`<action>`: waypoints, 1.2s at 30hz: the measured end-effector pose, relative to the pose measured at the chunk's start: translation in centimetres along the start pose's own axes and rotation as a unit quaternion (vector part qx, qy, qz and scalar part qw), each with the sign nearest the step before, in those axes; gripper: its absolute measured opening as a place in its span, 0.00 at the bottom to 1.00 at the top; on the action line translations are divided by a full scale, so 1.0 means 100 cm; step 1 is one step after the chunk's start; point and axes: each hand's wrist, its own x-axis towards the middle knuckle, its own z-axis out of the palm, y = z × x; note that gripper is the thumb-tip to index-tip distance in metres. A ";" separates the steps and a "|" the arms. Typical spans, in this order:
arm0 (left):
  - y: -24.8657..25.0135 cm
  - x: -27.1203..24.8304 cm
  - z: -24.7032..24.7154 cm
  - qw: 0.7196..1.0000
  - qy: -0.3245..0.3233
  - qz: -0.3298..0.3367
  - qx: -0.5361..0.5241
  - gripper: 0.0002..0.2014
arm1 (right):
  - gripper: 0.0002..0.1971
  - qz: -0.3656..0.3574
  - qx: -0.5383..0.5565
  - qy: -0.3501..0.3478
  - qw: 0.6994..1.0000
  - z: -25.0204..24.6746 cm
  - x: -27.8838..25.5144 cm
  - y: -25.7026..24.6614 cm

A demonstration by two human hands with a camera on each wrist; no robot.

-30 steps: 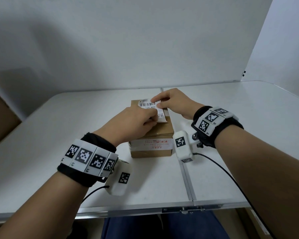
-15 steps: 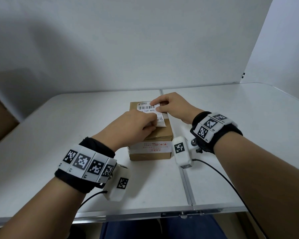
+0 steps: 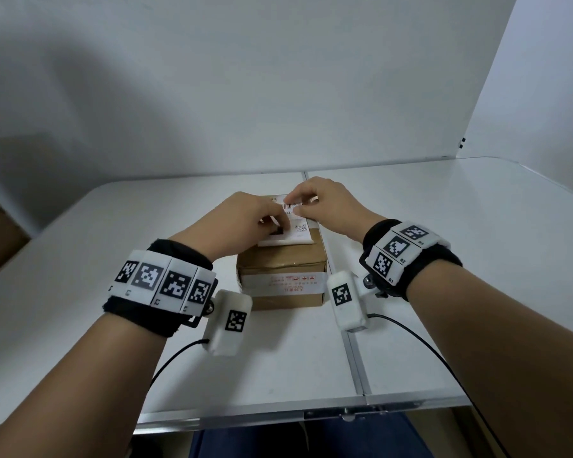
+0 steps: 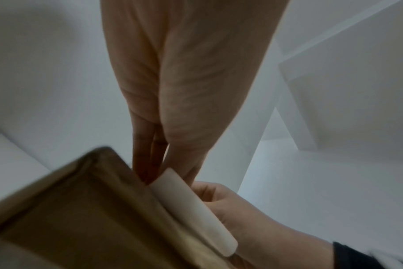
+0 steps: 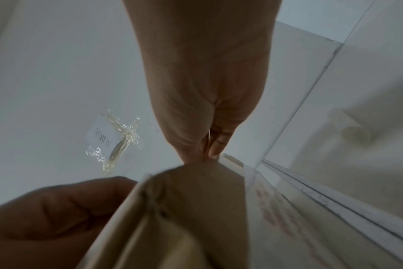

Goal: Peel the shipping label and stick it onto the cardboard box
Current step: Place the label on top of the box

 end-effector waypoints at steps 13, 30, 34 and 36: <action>-0.007 -0.006 0.010 0.995 0.037 -0.037 -0.080 0.11 | 0.07 -0.024 0.054 0.015 0.998 -0.001 -0.027 0.002; -0.011 -0.009 0.013 0.988 0.055 -0.081 -0.119 0.07 | 0.21 -0.050 -0.176 -0.120 0.976 -0.008 -0.035 -0.005; -0.012 -0.008 0.013 0.989 0.052 -0.079 -0.115 0.08 | 0.22 -0.039 -0.215 -0.134 0.967 -0.009 -0.022 -0.003; -0.013 -0.008 0.013 0.989 0.052 -0.077 -0.114 0.08 | 0.22 -0.040 -0.231 -0.131 0.963 -0.009 -0.016 0.000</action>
